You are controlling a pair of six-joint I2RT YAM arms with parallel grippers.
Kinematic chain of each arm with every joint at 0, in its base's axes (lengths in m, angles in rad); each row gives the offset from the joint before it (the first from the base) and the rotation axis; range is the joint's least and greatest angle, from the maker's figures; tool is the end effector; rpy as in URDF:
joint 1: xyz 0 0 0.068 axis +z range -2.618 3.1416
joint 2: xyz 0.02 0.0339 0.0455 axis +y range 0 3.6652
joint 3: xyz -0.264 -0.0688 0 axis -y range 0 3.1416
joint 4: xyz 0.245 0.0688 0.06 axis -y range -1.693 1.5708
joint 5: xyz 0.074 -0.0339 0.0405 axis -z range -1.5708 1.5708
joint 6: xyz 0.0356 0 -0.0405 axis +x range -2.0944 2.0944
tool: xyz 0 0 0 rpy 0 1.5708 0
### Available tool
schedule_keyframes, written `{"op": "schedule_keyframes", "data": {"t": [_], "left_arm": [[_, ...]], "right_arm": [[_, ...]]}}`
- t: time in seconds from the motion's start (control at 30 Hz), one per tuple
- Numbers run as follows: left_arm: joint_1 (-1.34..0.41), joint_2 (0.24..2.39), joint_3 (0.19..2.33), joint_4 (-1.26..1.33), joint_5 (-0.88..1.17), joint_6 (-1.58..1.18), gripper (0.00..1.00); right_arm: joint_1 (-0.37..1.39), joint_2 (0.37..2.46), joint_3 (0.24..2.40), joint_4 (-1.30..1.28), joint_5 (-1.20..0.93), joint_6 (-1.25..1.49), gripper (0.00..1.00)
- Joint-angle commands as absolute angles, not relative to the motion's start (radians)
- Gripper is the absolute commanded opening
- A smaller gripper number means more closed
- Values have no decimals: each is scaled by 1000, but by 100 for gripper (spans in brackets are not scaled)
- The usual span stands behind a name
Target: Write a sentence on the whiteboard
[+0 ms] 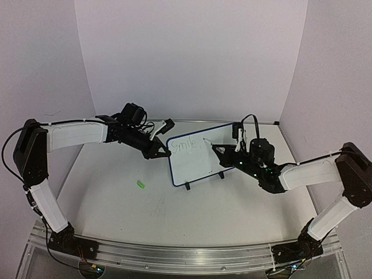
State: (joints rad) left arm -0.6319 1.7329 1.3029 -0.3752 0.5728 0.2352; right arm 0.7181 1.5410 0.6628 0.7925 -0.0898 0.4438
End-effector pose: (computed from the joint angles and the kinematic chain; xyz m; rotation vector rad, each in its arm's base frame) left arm 0.2971 -0.2414 0.2515 1.2467 2.0262 -0.8695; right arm 0.2417 0.2155 0.2178 -0.3098 1.7185 0.9443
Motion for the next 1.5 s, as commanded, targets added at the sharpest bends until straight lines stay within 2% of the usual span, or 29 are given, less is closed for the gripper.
{"op": "schedule_keyframes", "data": {"t": [0.0,0.43,1.03,1.47], "left_arm": [[-641,1746,1315,-446,515,269,0],[-641,1747,1315,-445,512,271,0],[-641,1744,1315,-447,512,271,0],[-643,1744,1315,-447,510,271,0]], "right_arm": [[712,1559,705,815,-67,424,0],[712,1591,695,812,-134,429,0],[712,1550,651,786,-26,450,0],[712,1570,663,781,-106,440,0]]}}
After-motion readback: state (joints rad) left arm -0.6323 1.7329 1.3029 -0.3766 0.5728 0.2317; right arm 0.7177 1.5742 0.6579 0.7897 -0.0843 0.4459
